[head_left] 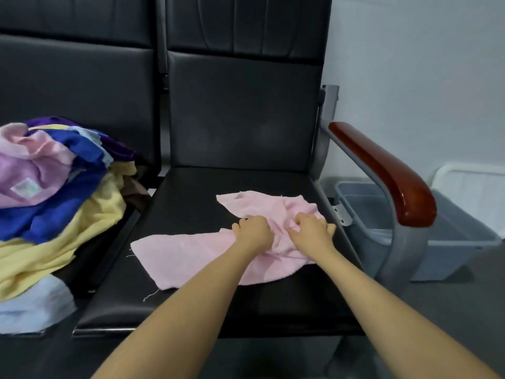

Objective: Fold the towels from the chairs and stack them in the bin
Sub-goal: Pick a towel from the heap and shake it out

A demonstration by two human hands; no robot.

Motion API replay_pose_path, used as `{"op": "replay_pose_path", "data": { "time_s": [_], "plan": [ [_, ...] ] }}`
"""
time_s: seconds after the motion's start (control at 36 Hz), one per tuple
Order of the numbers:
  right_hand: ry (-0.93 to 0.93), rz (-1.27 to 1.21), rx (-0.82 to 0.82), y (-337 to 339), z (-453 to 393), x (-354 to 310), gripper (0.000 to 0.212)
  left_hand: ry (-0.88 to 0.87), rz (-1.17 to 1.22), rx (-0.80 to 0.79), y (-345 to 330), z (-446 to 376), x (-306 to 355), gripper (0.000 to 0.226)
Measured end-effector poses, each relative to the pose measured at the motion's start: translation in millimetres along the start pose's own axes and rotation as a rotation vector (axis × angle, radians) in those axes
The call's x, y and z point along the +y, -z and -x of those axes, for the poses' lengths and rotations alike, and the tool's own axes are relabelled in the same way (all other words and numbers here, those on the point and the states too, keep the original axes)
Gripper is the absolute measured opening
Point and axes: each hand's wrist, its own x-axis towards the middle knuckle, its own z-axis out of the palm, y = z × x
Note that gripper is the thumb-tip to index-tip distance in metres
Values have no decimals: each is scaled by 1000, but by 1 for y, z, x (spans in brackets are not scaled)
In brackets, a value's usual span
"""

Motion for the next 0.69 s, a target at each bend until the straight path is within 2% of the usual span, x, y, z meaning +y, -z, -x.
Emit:
{"op": "replay_pose_path", "data": {
  "time_s": [0.06,0.11,0.22,0.31,0.36,0.42,0.56,0.69],
  "plan": [
    [24,1,44,0,3,-1,9,-59,12,42,0,4,1,12],
    [14,-51,111,-1,3,0,8,-107,91,114,3,10,-1,3],
    [27,-222,290,8,8,3,21,-138,407,190,19,18,-6,2],
    [70,-345,361,24,14,-2,27,-172,676,268,42,27,-4,12],
    [78,-396,432,37,15,-6,29,-180,749,325,61,33,-1,17],
    [57,-462,495,52,14,-10,28,-200,730,372,79,37,0,15],
    [-31,-750,567,85,9,-22,23,-277,424,513,118,44,-4,5],
    [-53,-908,639,117,15,-41,21,-258,227,614,147,50,-8,11]
  ]
}}
